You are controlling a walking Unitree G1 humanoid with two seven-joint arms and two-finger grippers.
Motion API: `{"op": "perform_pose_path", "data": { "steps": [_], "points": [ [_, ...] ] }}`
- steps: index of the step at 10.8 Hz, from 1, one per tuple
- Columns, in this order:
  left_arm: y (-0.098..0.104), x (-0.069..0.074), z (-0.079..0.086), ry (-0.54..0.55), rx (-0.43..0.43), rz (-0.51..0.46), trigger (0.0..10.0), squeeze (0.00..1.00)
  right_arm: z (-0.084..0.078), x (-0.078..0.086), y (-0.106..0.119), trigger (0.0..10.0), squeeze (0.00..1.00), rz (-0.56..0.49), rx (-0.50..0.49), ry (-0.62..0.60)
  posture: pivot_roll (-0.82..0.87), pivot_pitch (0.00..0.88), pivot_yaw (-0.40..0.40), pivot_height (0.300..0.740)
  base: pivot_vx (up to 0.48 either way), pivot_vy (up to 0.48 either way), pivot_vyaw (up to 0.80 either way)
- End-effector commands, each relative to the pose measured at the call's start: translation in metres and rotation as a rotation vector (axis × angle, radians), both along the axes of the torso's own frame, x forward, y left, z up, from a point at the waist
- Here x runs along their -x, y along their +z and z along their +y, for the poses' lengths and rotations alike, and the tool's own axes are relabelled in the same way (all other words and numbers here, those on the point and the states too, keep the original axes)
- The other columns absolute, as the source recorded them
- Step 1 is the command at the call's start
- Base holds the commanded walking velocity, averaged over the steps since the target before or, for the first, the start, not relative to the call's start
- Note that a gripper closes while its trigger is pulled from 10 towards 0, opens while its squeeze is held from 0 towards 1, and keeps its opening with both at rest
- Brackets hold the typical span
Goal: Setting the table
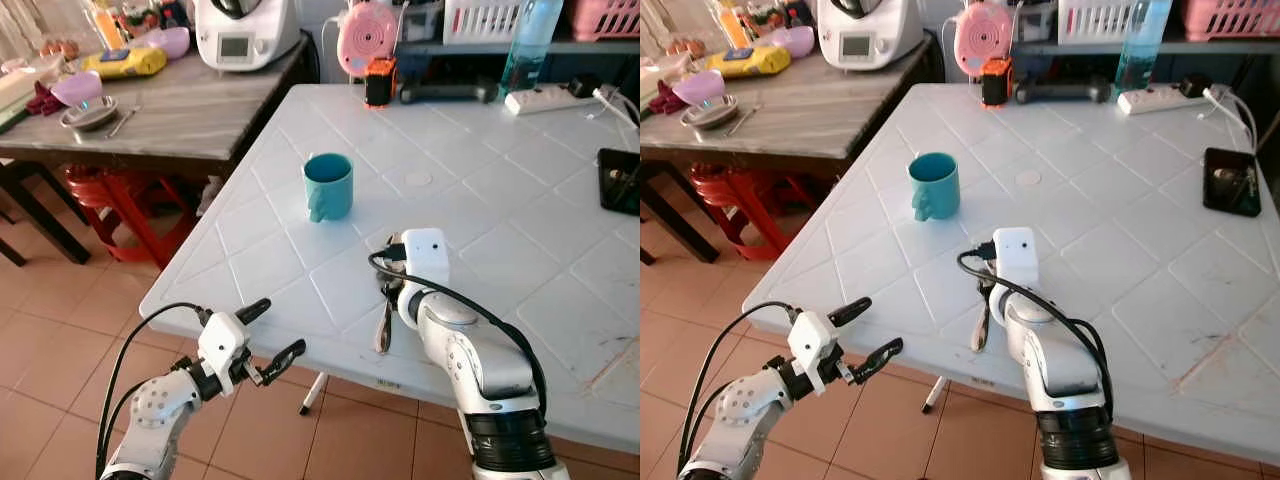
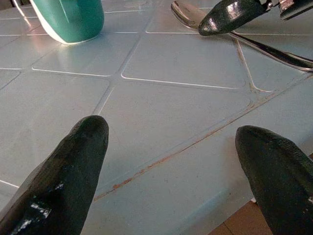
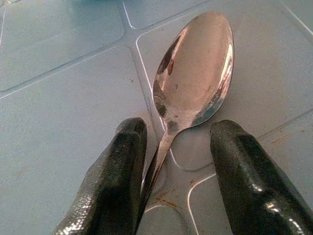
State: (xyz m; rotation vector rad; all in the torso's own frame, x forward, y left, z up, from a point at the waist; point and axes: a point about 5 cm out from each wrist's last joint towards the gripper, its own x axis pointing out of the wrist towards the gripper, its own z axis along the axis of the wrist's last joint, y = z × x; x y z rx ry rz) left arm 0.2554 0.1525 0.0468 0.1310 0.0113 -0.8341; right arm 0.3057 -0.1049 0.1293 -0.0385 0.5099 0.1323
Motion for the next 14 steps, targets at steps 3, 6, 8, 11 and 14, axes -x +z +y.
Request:
{"op": "perform_pose_path", "data": {
  "steps": [3, 6, 8, 11, 14],
  "points": [
    [-0.025, 0.011, 0.000, -0.028, -0.072, 0.116, 10.0, 0.00, -0.002, 0.017, -0.043, 0.0, 0.00, 0.194, 0.007, -0.001, -0.10, 0.131, 0.151, 0.740, 0.000, 0.000, 0.00],
    [-0.025, 0.011, -0.009, -0.039, -0.066, 0.109, 10.0, 0.00, -0.012, 0.018, -0.050, 0.0, 0.00, 0.184, 0.049, -0.020, -0.11, 0.133, 0.156, 0.740, 0.000, 0.000, 0.00],
    [-0.020, 0.010, -0.013, -0.052, -0.056, 0.086, 10.0, 0.00, -0.022, 0.016, -0.050, 0.0, 0.00, 0.133, 0.129, -0.016, -0.10, 0.138, 0.162, 0.740, 0.000, 0.000, 0.00],
    [-0.017, 0.010, -0.010, -0.048, -0.060, 0.079, 10.0, 0.00, -0.036, 0.010, -0.050, 0.0, 0.00, 0.099, 0.162, -0.039, -0.10, 0.144, 0.165, 0.740, 0.000, 0.000, 0.00],
    [-0.013, 0.006, -0.011, -0.029, -0.044, 0.056, 10.0, 0.00, -0.036, -0.006, -0.033, 0.0, 0.00, -0.042, 0.166, -0.035, -0.10, 0.139, 0.164, 0.740, 0.000, 0.000, 0.00]
  ]
}}
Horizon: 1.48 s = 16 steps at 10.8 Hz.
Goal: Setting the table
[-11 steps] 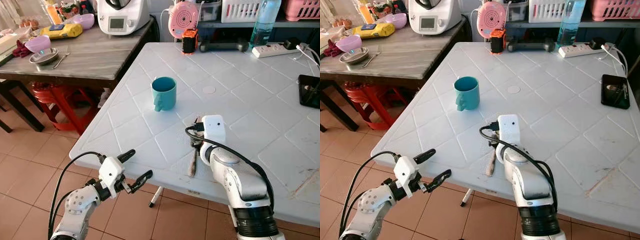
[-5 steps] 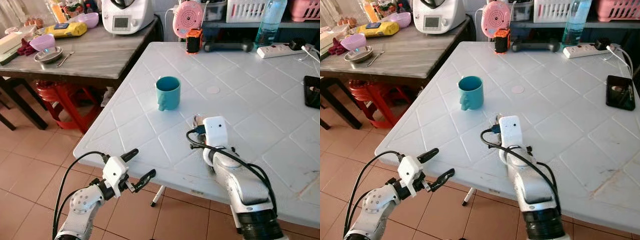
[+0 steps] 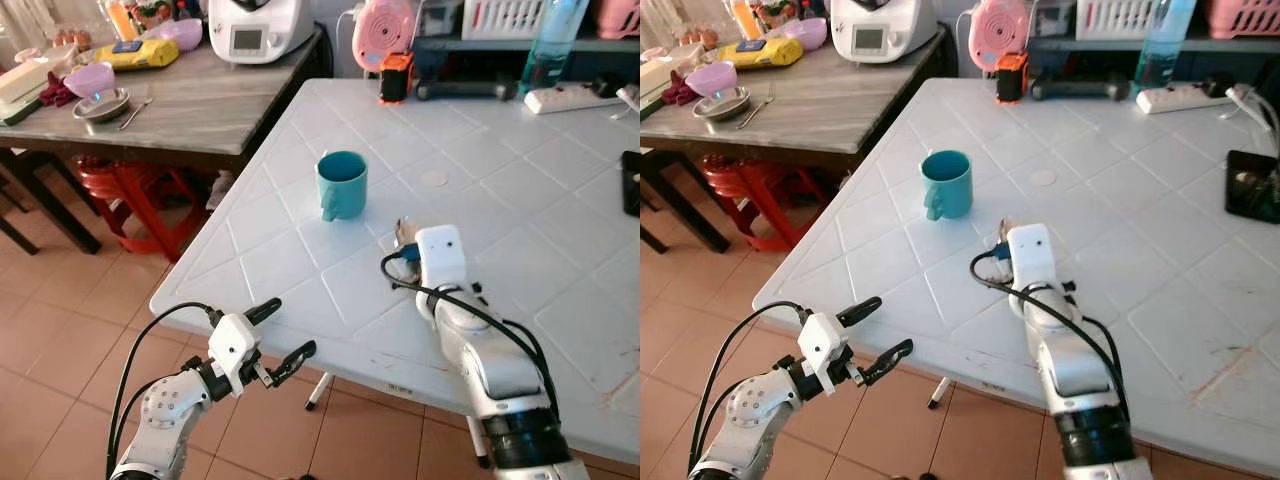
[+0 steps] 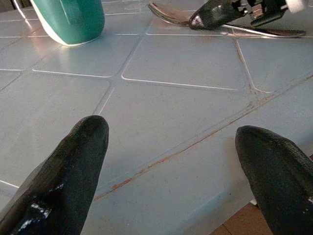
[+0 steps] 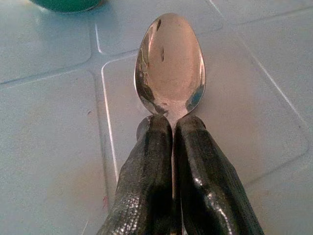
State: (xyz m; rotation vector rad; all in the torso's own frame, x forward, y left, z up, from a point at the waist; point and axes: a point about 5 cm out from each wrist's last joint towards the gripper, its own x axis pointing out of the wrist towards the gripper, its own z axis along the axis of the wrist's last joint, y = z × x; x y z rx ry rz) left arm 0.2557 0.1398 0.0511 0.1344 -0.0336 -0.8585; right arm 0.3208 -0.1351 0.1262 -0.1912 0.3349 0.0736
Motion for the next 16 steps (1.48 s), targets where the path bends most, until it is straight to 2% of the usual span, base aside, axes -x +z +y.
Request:
{"op": "perform_pose_path", "data": {
  "steps": [1, 2, 3, 4, 9, 10, 12, 13, 14, 16],
  "points": [
    [-0.015, 0.005, -0.002, 0.001, -0.055, 0.089, 10.0, 0.00, -0.003, 0.005, -0.021, 0.0, 0.00, 0.091, 0.005, -0.024, -0.10, 0.135, 0.159, 0.740, 0.000, 0.000, 0.00],
    [-0.014, 0.004, -0.005, 0.001, -0.050, 0.083, 10.0, 0.00, -0.001, 0.004, -0.016, 0.0, 0.00, 0.046, -0.010, -0.015, -0.10, 0.135, 0.156, 0.740, 0.000, 0.000, 0.00],
    [-0.010, 0.004, -0.009, 0.002, -0.044, 0.072, 10.0, 0.00, 0.002, 0.005, -0.013, 7.8, 0.00, 0.004, -0.020, -0.007, -0.10, 0.132, 0.153, 0.740, 0.000, 0.000, 0.00],
    [-0.005, 0.004, -0.012, 0.006, -0.033, 0.054, 10.0, 0.00, 0.004, 0.007, -0.010, 10.0, 0.00, -0.043, -0.044, -0.004, -0.10, 0.131, 0.151, 0.740, 0.000, 0.000, 0.00],
    [0.021, -0.007, -0.007, 0.073, -0.003, -0.017, 10.0, 0.00, 0.003, 0.016, 0.031, 10.0, 0.00, -0.330, -0.140, -0.085, -0.10, 0.122, 0.149, 0.740, 0.000, 0.000, 0.00],
    [0.027, -0.008, -0.007, 0.080, 0.004, -0.030, 10.0, 0.00, 0.003, 0.017, 0.035, 10.0, 0.00, -0.351, -0.149, -0.084, -0.11, 0.121, 0.149, 0.740, 0.000, 0.000, 0.00],
    [0.057, -0.013, -0.015, 0.106, 0.062, -0.093, 10.0, 0.00, 0.002, 0.022, 0.051, 10.0, 0.00, -0.442, -0.179, -0.077, -0.11, 0.118, 0.143, 0.740, 0.000, 0.000, 0.00],
    [0.063, -0.015, -0.017, 0.120, 0.074, -0.104, 10.0, 0.00, 0.000, 0.025, 0.056, 10.0, 0.00, -0.488, -0.148, -0.075, -0.11, 0.117, 0.142, 0.740, 0.000, 0.000, 0.00],
    [0.066, -0.016, -0.018, 0.150, 0.080, -0.113, 10.0, 0.00, -0.001, 0.027, 0.057, 10.0, 0.00, -0.503, -0.135, -0.076, -0.11, 0.117, 0.141, 0.740, 0.000, 0.000, 0.00],
    [0.075, -0.025, -0.013, 0.298, 0.112, -0.118, 10.0, 0.00, -0.002, 0.030, 0.056, 10.0, 0.00, -0.502, -0.128, -0.075, -0.11, 0.114, 0.137, 0.740, 0.000, 0.000, 0.00]
  ]
}}
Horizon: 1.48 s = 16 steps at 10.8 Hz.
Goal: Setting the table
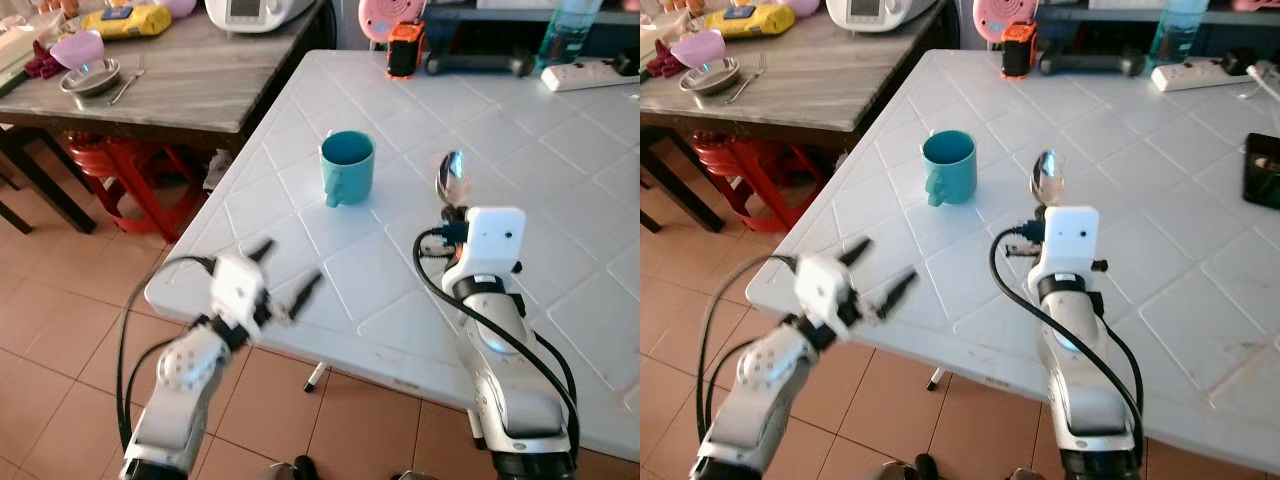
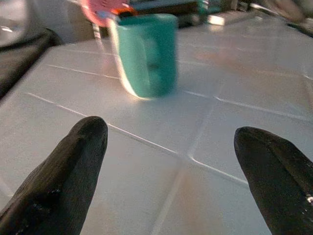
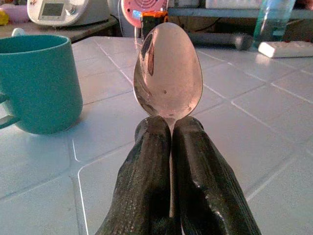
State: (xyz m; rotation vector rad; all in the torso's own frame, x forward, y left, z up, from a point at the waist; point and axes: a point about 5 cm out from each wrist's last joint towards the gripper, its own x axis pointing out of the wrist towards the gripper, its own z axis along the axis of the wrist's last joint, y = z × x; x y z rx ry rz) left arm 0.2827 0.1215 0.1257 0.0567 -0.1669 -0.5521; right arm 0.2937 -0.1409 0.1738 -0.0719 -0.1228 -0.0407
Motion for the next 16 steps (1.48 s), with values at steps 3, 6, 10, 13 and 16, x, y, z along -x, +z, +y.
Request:
{"op": "perform_pose_path", "data": {
  "steps": [3, 6, 10, 13, 16],
  "points": [
    [0.002, -0.011, 0.008, 0.179, -0.014, 0.012, 10.0, 0.00, 0.002, 0.003, 0.005, 10.0, 0.00, -0.024, -0.085, 0.044, -0.11, 0.103, 0.132, 0.740, 0.000, 0.000, 0.00],
    [0.000, -0.016, 0.006, 0.196, 0.011, 0.046, 10.0, 0.00, 0.003, 0.004, 0.007, 10.0, 0.00, -0.035, -0.097, 0.055, -0.11, 0.093, 0.133, 0.740, 0.000, 0.000, 0.00],
    [-0.008, -0.016, 0.003, 0.188, 0.015, 0.081, 10.0, 0.00, 0.004, 0.003, 0.007, 10.0, 0.00, -0.030, -0.103, 0.065, -0.12, 0.096, 0.136, 0.740, 0.000, 0.078, -0.45],
    [-0.011, -0.015, 0.001, 0.185, 0.014, 0.085, 10.0, 0.00, 0.004, 0.005, 0.005, 10.0, 0.00, -0.027, -0.109, 0.067, -0.12, 0.098, 0.137, 0.740, 0.000, 0.373, 0.00],
    [-0.013, -0.016, 0.002, 0.184, 0.006, 0.085, 10.0, 0.00, 0.005, 0.005, 0.005, 10.0, 0.00, -0.028, -0.108, 0.072, -0.13, 0.099, 0.134, 0.740, 0.000, 0.454, 0.00]
  ]
}}
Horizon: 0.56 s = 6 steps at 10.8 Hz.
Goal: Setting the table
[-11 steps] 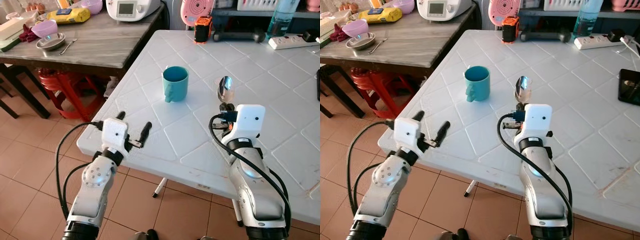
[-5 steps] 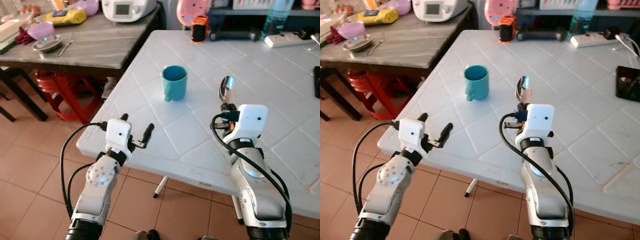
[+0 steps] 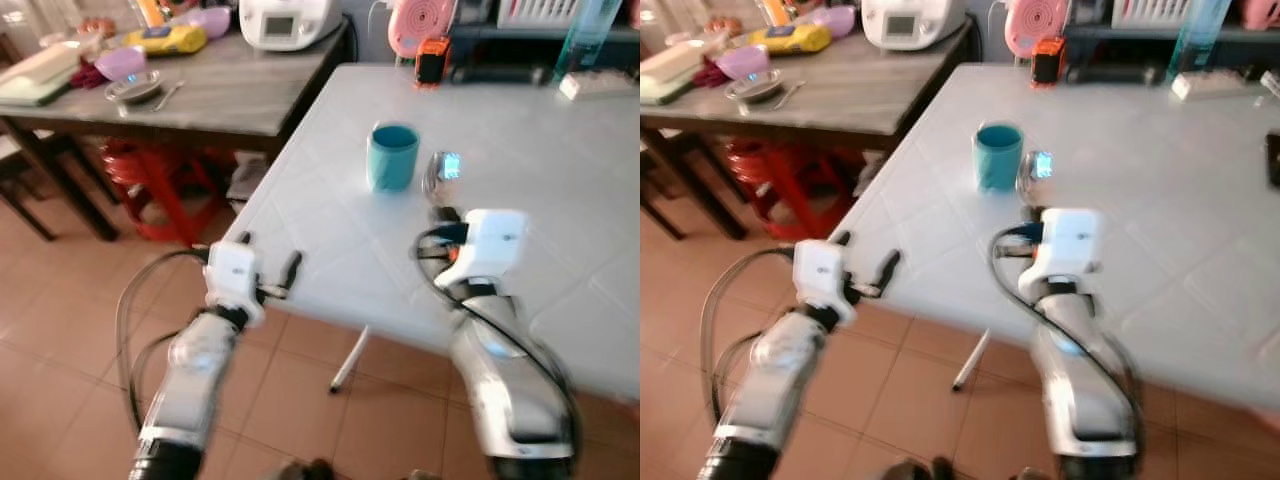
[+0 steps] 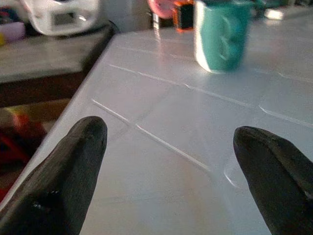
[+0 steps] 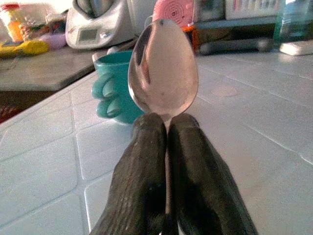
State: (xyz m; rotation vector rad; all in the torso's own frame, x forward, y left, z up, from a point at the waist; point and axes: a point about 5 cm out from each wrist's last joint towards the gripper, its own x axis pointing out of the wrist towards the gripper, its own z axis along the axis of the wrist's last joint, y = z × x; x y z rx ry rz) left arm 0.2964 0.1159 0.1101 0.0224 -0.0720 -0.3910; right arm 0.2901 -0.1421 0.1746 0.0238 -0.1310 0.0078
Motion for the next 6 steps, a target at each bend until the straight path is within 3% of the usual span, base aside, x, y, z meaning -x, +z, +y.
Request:
{"op": "perform_pose_path", "data": {
  "steps": [1, 6],
  "points": [
    [0.0020, -0.0020, 0.0073, 0.021, -0.017, -0.011, 10.0, 0.00, 0.0057, 0.0011, 0.0049, 10.0, 0.00, -0.022, -0.009, 0.016, -0.13, 0.097, 0.133, 0.740, 0.000, 0.458, 0.00],
    [0.0011, -0.0022, 0.0070, 0.017, -0.023, -0.017, 10.0, 0.00, 0.0088, 0.0014, 0.0050, 10.0, 0.00, -0.028, -0.001, 0.023, -0.12, 0.096, 0.137, 0.740, 0.000, 0.466, 0.00]
  ]
}}
